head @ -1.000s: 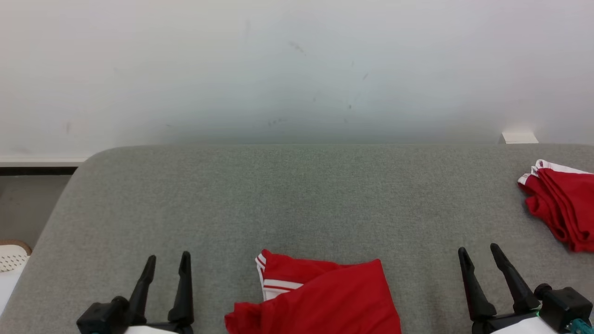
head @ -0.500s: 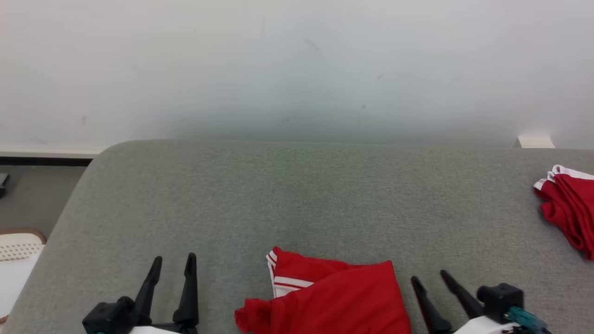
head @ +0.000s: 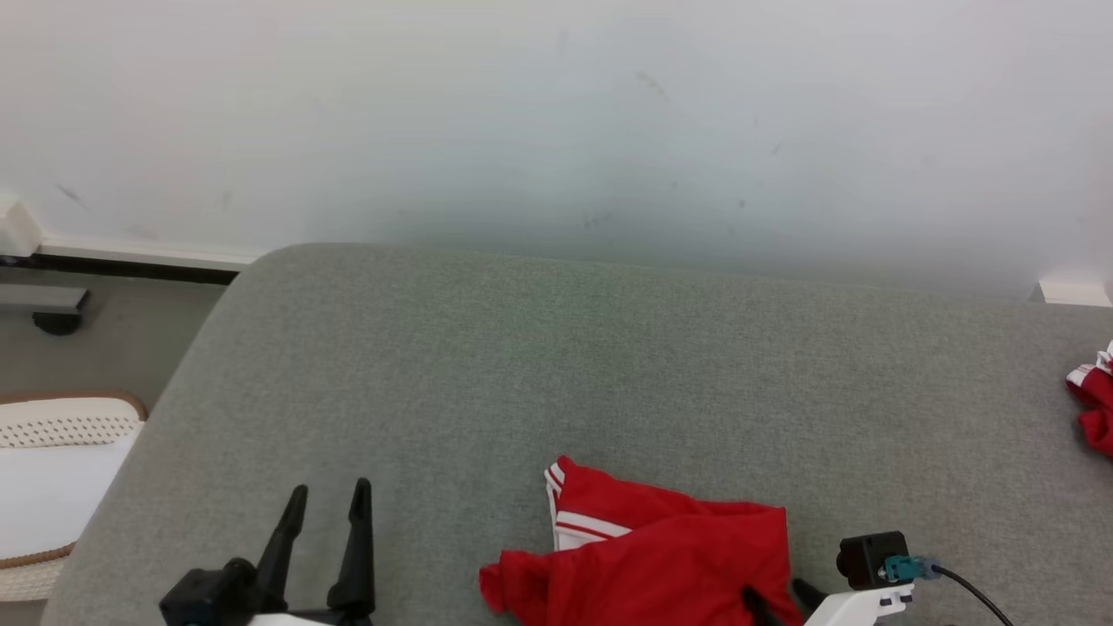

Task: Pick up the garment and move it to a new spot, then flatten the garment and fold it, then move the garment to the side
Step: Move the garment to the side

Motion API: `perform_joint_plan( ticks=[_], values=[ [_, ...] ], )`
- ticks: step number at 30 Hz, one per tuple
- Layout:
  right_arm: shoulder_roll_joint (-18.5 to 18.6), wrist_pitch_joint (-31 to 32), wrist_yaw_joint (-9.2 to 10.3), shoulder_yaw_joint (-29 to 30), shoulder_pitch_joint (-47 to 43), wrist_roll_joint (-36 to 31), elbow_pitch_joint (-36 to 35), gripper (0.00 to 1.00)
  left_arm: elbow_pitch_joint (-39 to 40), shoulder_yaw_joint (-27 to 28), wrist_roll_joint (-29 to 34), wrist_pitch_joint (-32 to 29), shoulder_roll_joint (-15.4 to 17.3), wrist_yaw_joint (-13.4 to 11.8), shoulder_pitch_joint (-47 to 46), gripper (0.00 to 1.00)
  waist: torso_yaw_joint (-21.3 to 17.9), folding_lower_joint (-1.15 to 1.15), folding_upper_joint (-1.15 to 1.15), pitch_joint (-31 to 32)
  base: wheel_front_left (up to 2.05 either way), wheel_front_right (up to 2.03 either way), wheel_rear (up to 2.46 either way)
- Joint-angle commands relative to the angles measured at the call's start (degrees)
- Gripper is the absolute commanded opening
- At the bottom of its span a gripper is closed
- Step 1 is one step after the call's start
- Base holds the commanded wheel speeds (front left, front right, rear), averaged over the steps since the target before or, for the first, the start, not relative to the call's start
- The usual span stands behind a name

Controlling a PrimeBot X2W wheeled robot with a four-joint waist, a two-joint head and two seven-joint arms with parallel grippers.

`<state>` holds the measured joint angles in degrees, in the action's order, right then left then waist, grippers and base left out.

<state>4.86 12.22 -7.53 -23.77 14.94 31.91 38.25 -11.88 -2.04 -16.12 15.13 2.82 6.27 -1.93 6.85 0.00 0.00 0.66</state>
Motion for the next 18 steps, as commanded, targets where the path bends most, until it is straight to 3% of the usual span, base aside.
perform_joint_plan(
  ticks=[1,2,3,4,5,18],
  values=[
    [-0.63,1.42,0.11,-1.12,-1.74,0.49,1.69,1.0,-0.03,0.19,-0.66,-0.03,0.23,0.03,0.21,1.0,0.3,0.0,0.0,-0.04,0.0,0.0,0.0],
    [-0.68,1.61,0.1,-1.35,-1.77,0.81,1.61,0.84,-0.07,0.26,-0.62,-0.03,0.23,0.05,0.24,1.0,0.43,0.0,0.0,-0.06,0.0,0.0,0.0],
    [-0.75,1.5,0.04,-1.56,-1.77,1.3,1.32,0.47,-0.08,0.29,-0.59,-0.02,0.22,0.07,0.23,1.0,0.53,0.0,0.0,-0.09,0.0,0.0,0.0],
    [-0.72,1.02,0.04,-1.61,-1.72,1.5,1.0,0.27,-0.09,0.35,-0.57,-0.03,0.22,0.08,0.22,1.0,0.59,0.0,0.0,-0.1,0.0,0.0,0.0],
    [-0.54,0.39,0.04,-1.43,-1.54,1.57,0.73,0.0,-0.11,0.43,-0.55,-0.03,0.23,0.07,0.22,1.0,0.6,0.0,0.0,-0.1,0.0,0.0,0.0],
    [2.74,-7.13,0.14,-0.26,5.61,1.06,-2.46,0.0,0.66,-1.45,1.32,-0.03,0.21,0.59,-1.8,1.0,-2.86,0.0,0.0,0.12,0.0,0.0,0.0]
  ],
)
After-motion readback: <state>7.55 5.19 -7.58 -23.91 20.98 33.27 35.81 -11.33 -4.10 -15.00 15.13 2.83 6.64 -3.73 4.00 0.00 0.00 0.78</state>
